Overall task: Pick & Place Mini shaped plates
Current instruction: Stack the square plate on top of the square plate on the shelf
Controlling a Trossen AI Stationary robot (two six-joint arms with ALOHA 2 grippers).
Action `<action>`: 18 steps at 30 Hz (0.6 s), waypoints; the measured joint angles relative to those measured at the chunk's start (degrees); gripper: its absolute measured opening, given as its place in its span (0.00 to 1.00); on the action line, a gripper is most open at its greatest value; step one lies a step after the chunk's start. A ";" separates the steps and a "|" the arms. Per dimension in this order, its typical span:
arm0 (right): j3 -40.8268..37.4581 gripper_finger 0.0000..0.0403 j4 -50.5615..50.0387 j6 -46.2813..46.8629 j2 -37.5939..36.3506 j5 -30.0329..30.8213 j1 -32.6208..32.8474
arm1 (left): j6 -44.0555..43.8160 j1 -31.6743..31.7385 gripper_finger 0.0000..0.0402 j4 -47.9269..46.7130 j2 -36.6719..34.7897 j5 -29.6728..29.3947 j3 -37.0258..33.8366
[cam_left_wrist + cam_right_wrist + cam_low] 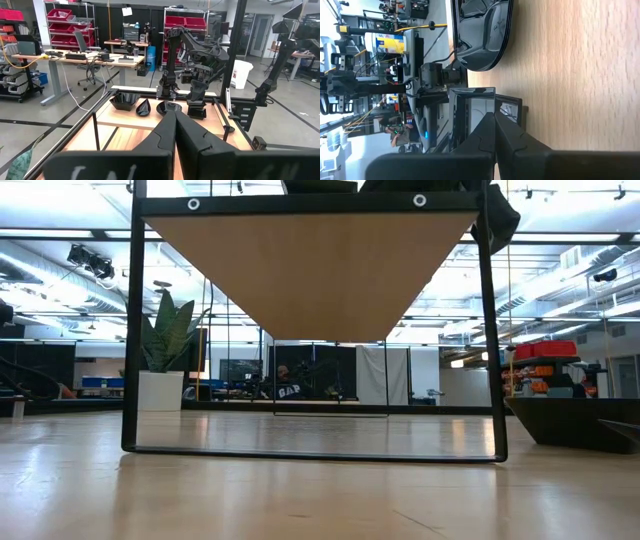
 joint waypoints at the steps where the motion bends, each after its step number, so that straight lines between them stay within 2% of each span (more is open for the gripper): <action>1: 0.00 0.00 0.00 0.00 0.00 -0.03 0.00 | 0.00 0.00 0.04 0.00 0.01 0.00 -0.01; 10: -0.04 0.03 0.15 0.01 0.00 -0.21 0.00 | -0.02 0.00 0.03 0.00 0.01 0.00 0.00; 18: -0.04 0.08 0.17 0.04 0.00 -3.65 -0.02 | -0.03 0.00 0.04 0.00 0.00 0.00 0.00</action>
